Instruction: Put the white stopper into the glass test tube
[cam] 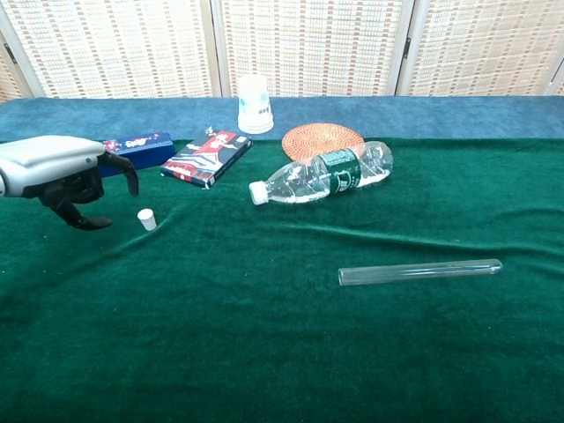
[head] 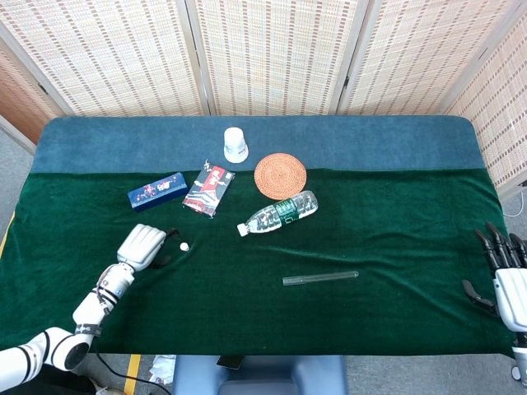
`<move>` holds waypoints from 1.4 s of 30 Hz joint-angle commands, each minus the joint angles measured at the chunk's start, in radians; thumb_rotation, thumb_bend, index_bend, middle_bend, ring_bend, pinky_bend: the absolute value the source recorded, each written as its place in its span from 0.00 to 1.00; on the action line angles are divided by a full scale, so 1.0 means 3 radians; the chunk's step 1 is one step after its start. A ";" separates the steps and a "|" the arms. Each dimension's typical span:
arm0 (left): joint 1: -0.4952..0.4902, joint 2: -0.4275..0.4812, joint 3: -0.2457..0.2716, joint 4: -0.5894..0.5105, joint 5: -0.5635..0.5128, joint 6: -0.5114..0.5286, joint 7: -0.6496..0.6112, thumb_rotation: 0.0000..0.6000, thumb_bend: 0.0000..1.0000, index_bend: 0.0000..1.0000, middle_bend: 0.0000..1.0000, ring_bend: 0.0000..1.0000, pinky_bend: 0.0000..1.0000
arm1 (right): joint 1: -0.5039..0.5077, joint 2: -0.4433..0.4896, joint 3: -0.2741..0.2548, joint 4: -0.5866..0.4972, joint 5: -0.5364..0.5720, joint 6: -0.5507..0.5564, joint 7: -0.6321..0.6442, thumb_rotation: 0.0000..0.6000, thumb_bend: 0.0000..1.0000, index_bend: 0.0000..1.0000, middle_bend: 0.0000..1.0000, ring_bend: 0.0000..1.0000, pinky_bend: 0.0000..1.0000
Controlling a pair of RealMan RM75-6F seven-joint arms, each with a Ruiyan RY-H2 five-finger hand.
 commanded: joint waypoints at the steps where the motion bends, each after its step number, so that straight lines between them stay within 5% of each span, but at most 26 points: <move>1: -0.0027 -0.0054 -0.0007 0.0048 0.0003 -0.0015 0.0012 1.00 0.35 0.39 0.98 0.92 0.83 | -0.0006 -0.0001 -0.0002 0.0009 0.0001 0.0006 0.0012 1.00 0.35 0.00 0.00 0.10 0.00; 42: -0.0137 -0.0489 -0.0039 0.0595 0.0022 -0.0038 -0.0096 1.00 0.40 0.49 0.98 0.93 0.84 | 0.0020 -0.0013 0.0013 0.0043 0.0072 -0.0093 0.0019 1.00 0.35 0.00 0.00 0.10 0.00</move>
